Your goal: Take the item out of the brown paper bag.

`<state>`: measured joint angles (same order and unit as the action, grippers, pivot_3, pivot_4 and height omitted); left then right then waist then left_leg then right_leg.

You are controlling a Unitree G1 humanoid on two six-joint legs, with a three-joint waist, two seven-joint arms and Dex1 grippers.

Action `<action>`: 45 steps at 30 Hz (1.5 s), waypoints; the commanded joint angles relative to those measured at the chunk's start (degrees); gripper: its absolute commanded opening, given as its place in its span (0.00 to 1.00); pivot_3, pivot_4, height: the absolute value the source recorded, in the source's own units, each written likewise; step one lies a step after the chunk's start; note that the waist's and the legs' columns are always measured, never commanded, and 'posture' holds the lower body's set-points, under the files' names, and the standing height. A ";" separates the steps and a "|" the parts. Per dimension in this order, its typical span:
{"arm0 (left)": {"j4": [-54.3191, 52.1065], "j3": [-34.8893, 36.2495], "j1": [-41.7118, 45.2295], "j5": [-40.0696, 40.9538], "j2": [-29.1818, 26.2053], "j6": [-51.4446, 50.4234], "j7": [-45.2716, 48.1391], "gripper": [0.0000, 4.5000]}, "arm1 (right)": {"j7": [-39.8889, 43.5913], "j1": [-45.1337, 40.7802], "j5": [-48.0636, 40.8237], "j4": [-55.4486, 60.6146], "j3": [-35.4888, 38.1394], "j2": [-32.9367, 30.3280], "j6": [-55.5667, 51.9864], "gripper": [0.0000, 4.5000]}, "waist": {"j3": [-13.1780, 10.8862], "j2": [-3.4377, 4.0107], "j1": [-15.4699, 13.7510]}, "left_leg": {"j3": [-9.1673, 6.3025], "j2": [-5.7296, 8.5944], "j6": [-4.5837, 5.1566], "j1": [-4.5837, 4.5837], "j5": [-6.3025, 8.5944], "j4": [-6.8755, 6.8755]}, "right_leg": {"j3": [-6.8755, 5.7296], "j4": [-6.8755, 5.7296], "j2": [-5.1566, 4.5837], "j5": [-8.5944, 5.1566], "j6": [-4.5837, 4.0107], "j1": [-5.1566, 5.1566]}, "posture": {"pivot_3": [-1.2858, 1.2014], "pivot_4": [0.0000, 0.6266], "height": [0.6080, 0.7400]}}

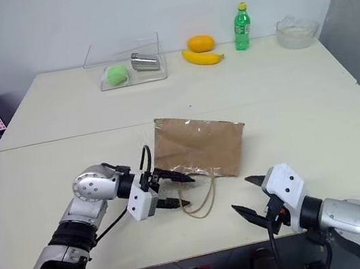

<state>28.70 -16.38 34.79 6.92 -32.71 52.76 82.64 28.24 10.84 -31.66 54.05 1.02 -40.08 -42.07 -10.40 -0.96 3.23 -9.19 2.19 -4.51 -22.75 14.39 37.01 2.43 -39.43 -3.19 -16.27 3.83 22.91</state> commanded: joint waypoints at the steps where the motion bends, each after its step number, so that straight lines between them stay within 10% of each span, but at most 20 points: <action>1: -3.36 -1.08 0.36 2.87 0.65 -0.82 -0.79 0.44 | -0.16 0.08 -0.97 5.68 0.01 -0.70 0.14 0.78 | 0.00 0.00 0.01 | 0.00 0.00 0.00 0.04 0.00 0.00 | 0.00 0.00 0.00 0.00 0.00 -0.04 | 0.52 0.24 1.00; 8: -7.40 -1.13 2.51 4.62 2.64 -7.44 -2.90 0.01 | 0.36 -1.18 -0.69 5.50 -2.10 -1.89 -0.08 0.78 | 0.00 0.00 -0.09 | -0.08 -0.02 0.03 0.42 0.02 -0.05 | -0.11 0.33 0.00 0.00 0.00 -0.61 | 0.52 0.24 1.00; 19: -10.26 1.85 12.03 6.24 6.86 -32.23 -9.50 0.01 | 6.61 -17.41 0.57 -1.52 -11.83 -3.67 -1.24 0.78 | -0.01 -0.02 -0.02 | -0.05 -0.02 0.09 0.61 0.06 -0.07 | -0.11 0.40 0.01 -0.02 0.03 -0.75 | 0.52 0.24 1.00; 33: -2.20 2.98 17.33 4.10 9.36 -29.63 -9.76 0.01 | 11.74 -34.63 14.05 -16.80 -29.63 0.57 1.53 0.78 | -0.03 -0.05 -0.08 | -0.05 0.01 0.10 0.60 0.07 -0.08 | -0.10 0.46 -0.01 -0.02 0.03 -0.72 | 0.52 0.24 1.00; 45: -2.74 3.98 17.91 4.56 10.16 -32.30 -11.51 0.00 | 13.66 -34.39 24.79 -22.40 -34.06 1.85 5.72 0.01 | -0.03 -0.05 -0.08 | -0.07 0.01 0.10 0.59 0.07 -0.09 | -0.10 0.46 -0.02 -0.01 0.03 -0.69 | 0.52 0.24 1.00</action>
<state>27.53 -14.17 50.57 10.87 -22.91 21.15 72.27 40.98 -23.97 -7.81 30.93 -32.87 -37.52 -37.79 -10.43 -1.00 3.15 -9.25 2.20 -4.41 -22.16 14.45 36.92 2.33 -38.97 -3.21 -16.29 3.86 22.23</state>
